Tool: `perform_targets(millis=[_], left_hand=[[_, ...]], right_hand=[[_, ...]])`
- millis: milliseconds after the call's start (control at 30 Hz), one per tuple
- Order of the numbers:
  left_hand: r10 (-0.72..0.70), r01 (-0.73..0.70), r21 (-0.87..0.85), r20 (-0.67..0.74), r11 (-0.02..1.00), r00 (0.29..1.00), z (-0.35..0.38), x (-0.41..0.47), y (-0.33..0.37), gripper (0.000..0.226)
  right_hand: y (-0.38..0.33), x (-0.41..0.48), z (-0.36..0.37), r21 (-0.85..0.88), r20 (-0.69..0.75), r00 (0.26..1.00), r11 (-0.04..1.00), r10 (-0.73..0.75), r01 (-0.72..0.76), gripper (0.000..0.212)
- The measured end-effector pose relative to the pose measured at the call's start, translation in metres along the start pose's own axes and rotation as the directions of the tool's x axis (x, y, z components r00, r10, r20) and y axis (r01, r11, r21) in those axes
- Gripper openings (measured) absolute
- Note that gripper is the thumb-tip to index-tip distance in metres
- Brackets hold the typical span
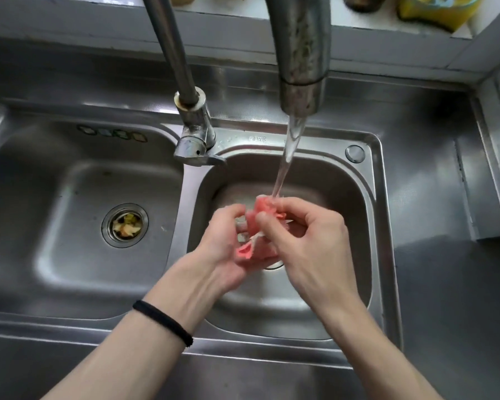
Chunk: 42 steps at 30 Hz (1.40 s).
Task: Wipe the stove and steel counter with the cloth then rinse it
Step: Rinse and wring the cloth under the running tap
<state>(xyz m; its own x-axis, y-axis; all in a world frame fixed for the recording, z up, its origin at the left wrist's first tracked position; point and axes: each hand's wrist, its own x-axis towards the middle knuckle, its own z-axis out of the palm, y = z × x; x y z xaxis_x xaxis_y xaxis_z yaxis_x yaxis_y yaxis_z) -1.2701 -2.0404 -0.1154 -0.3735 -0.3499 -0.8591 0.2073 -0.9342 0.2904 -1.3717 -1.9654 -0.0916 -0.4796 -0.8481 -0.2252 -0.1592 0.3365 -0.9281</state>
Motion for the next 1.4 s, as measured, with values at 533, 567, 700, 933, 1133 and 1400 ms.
perform_targets(millis=[533,567,700,933,1133,1400], left_hand=[[0.055,-0.052,0.062,-0.045,0.997,0.998,0.049,0.031,0.012,0.024],[0.076,-0.071,0.109,-0.046,0.992,0.996,0.051,0.032,0.012,0.023],[0.134,-0.111,0.323,-0.050,0.940,0.990,0.050,0.031,0.009,0.023],[0.194,-0.171,0.553,0.018,0.815,0.981,0.031,0.013,0.010,0.019],[0.155,-0.160,0.503,0.052,0.850,0.987,0.010,0.002,0.024,0.030],[0.086,-0.073,0.293,-0.032,0.953,0.996,-0.024,-0.004,0.022,0.039]], right_hand=[[0.064,-0.052,-0.067,0.205,-0.121,0.883,0.882,0.453,-0.425,0.027],[0.068,-0.052,-0.068,0.203,-0.091,0.869,0.864,0.486,-0.461,0.026],[0.077,-0.042,-0.061,0.254,-0.015,0.780,0.756,0.626,-0.603,0.017],[0.074,0.028,-0.007,0.654,0.403,0.550,0.190,0.732,-0.732,0.039],[0.064,0.081,0.025,0.683,0.540,0.591,0.098,0.599,-0.724,0.060],[0.063,0.086,0.030,0.746,0.422,0.686,0.203,0.592,-0.634,0.041]])
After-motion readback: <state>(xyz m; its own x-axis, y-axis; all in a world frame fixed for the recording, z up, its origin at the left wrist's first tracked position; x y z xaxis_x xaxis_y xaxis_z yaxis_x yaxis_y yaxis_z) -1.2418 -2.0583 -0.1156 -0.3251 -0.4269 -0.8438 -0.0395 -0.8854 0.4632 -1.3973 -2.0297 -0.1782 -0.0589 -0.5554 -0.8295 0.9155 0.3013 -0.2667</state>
